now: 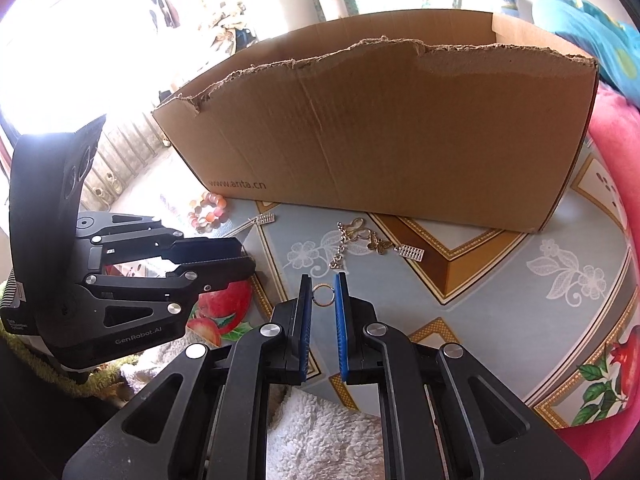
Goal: Organize jewelry
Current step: 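Close the right tool on the small gold ring and lift it, then carry the gold ring in the right tool over the cardboard box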
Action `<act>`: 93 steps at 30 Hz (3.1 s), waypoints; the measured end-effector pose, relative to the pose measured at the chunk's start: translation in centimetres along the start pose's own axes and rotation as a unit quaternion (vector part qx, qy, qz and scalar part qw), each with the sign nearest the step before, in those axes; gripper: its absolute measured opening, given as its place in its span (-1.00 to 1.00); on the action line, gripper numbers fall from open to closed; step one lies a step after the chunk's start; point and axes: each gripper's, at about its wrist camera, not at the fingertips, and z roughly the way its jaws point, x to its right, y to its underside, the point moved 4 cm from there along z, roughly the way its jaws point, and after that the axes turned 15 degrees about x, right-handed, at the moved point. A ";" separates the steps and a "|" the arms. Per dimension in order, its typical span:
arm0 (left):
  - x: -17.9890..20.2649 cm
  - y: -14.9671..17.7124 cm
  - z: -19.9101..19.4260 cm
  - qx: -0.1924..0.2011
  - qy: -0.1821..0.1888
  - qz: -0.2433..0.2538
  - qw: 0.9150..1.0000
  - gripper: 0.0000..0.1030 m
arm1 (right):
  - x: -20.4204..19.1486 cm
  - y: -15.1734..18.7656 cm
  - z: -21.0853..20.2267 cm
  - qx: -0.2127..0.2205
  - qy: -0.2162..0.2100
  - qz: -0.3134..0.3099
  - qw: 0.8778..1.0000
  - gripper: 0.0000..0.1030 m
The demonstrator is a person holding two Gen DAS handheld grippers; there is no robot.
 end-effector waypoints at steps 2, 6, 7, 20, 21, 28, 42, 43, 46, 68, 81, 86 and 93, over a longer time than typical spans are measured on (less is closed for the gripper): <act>0.2 0.1 0.0 0.002 -0.002 0.006 1.000 -0.64 | 0.0 0.1 0.1 0.001 0.000 0.000 1.000 -0.82; 0.6 0.2 0.0 0.006 -0.004 0.016 1.000 -0.78 | 0.1 -0.1 -0.4 0.005 0.003 0.002 1.000 -0.82; 0.7 0.3 0.1 0.008 -0.005 0.018 1.000 -0.78 | 0.1 -0.1 -0.5 0.007 0.003 0.002 1.000 -0.82; 0.2 0.2 -1.0 0.037 -0.001 0.023 0.999 -0.80 | -0.3 -1.6 -3.0 0.034 0.011 -0.001 0.999 -0.82; 0.1 0.2 -1.3 0.042 0.001 0.022 0.999 -0.80 | -0.3 -1.7 -3.1 0.037 0.011 0.001 0.999 -0.82; -0.1 0.0 -1.6 0.054 0.014 0.019 0.998 -0.80 | 0.0 -2.1 -2.8 0.035 0.011 0.009 0.999 -0.82; 0.6 -0.6 -0.6 0.038 0.006 0.026 0.999 -0.80 | 1.2 -1.1 -2.7 0.038 0.009 0.034 0.999 -0.82; 0.7 -0.6 -0.6 0.039 0.006 0.028 0.999 -0.80 | 1.2 -1.1 -2.8 0.039 0.009 0.034 0.999 -0.82; 0.9 -0.8 -0.7 0.040 0.004 0.032 0.999 -0.80 | 1.4 -1.1 -3.2 0.046 0.010 0.035 0.998 -0.82; 1.4 -1.3 -1.2 0.048 -0.001 0.050 0.998 -0.80 | 2.1 -1.0 -4.2 0.067 0.012 0.052 0.996 -0.82; 1.3 -2.8 -3.2 0.076 0.023 0.046 0.996 -0.80 | 2.1 -2.0 -5.6 0.089 0.015 0.050 0.995 -0.82; 0.9 -5.3 -6.2 0.119 0.049 0.032 0.991 -0.80 | 1.5 -4.7 -8.2 0.134 0.006 0.039 0.990 -0.82; -1.1 -9.7 -9.6 0.181 0.060 0.012 0.982 -0.80 | 0.2 -10.5 -8.8 0.173 -0.022 0.007 0.985 -0.81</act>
